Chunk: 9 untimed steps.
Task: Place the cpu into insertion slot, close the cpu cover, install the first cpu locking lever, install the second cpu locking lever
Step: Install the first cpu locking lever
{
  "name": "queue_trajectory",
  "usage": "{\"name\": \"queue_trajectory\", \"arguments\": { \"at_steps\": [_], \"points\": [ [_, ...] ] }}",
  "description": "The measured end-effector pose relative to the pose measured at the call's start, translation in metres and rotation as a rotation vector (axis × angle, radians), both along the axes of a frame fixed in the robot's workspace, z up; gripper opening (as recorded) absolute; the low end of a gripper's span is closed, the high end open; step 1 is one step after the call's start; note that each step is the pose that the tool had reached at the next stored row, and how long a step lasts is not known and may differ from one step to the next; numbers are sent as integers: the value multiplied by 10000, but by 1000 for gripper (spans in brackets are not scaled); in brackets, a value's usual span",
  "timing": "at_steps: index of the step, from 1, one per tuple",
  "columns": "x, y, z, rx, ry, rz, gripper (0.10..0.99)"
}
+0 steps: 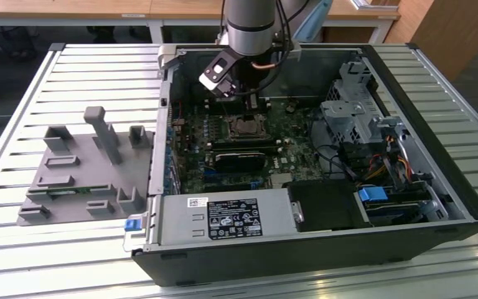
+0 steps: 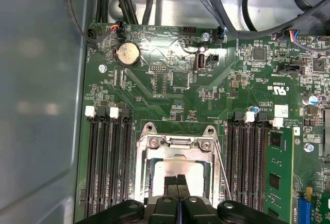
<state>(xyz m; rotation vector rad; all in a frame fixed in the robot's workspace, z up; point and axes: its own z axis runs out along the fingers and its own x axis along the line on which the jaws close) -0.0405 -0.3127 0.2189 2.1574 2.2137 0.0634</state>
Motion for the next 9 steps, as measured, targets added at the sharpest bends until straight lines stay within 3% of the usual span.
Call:
{"name": "queue_trajectory", "arguments": {
  "at_steps": [9],
  "points": [
    [0,0,35,1,-1,0,106]
  ]
}}
